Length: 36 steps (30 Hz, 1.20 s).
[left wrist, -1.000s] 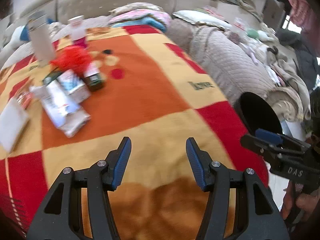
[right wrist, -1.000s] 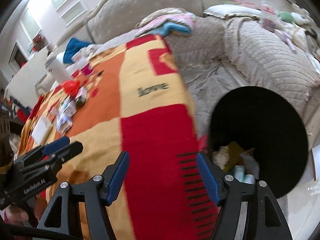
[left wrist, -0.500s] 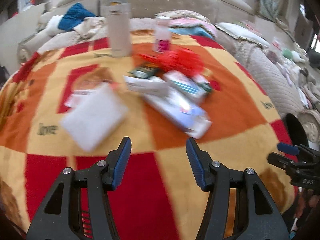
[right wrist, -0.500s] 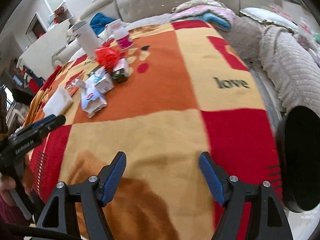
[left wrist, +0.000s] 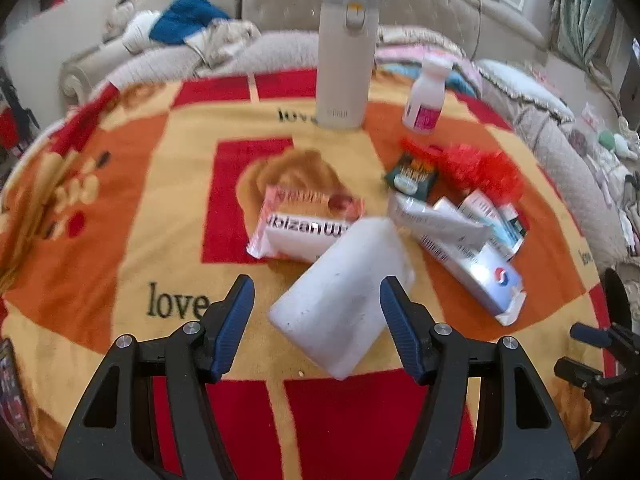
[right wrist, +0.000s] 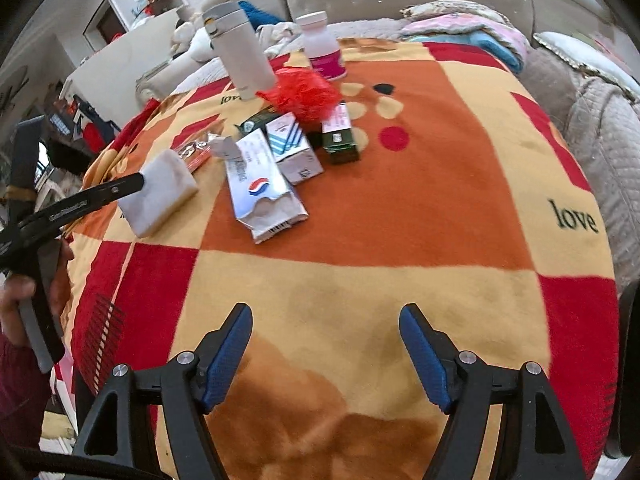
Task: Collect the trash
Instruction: 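Grasp the white foam block with the left tool while the right tool grasps the white-blue Levamlodipine box, then lift the foam block and medicine box off the blanket with both tools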
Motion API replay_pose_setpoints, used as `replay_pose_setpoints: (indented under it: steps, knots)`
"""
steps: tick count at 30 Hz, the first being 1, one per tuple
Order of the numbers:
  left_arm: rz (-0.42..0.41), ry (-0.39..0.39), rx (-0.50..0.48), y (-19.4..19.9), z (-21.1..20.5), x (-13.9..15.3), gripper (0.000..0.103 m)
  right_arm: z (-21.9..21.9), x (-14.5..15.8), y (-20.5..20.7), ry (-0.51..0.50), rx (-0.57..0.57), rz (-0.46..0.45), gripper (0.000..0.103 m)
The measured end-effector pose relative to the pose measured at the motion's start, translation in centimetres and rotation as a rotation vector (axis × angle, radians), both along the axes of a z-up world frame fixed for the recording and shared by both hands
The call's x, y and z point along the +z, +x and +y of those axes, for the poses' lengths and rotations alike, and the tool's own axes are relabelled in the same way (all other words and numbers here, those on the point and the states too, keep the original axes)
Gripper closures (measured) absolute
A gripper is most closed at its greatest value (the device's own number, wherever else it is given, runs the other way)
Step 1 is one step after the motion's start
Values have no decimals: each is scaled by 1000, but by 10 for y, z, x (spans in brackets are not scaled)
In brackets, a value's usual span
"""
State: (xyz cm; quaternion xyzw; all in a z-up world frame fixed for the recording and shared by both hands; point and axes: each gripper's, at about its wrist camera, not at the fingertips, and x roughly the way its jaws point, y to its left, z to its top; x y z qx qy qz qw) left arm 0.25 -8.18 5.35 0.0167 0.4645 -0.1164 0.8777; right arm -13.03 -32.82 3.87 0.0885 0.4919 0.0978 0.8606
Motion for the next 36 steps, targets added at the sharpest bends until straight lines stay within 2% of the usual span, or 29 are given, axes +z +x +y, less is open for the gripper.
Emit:
replay_pose_setpoints:
  steps: [3,6,8,12,15,17,20,21,22,23,26,28,30,32,36]
  knots:
    - [53,-26,-29,4,-1,-12,39,5,1,6,5,9,-3,29]
    - [52,-58,-49,-1,-3,-15,40,12,3,14,5,21,-13,29]
    - [58,-73,-43,-3,-3,-16,51,19,5,22,4,35,-24,29]
    - [118,-147,-23,-8,4,-13,65,37,4,45,-14,78,-56,29]
    - [184,-253,14,-15,18,-8,66,49,-5,65,-57,97,-55,29]
    - [221,-283,36,-20,24,-10,66,55,-12,77,-67,107,-49,29]
    - [265,-327,59,-33,32,-17,66,65,-13,84,-102,119,-113,30]
    - [264,-337,62,-37,33,-17,67,66,-13,86,-100,121,-122,39]
    - [259,-337,65,-40,34,-17,67,67,-14,88,-97,122,-117,49]
    - [251,-331,69,-44,35,-16,67,68,-13,88,-95,123,-118,51]
    - [235,-309,87,-51,37,-13,66,69,-9,77,-87,152,-103,52]
    - [236,-322,97,-52,40,-14,65,66,-5,62,-85,168,-85,52]
    - [227,-313,112,-52,42,-14,60,62,0,44,-74,178,-67,52]
    - [213,-270,137,-52,45,-14,43,58,1,28,-64,180,-44,52]
    - [167,-180,166,-55,49,-13,39,54,-2,7,-47,185,19,48]
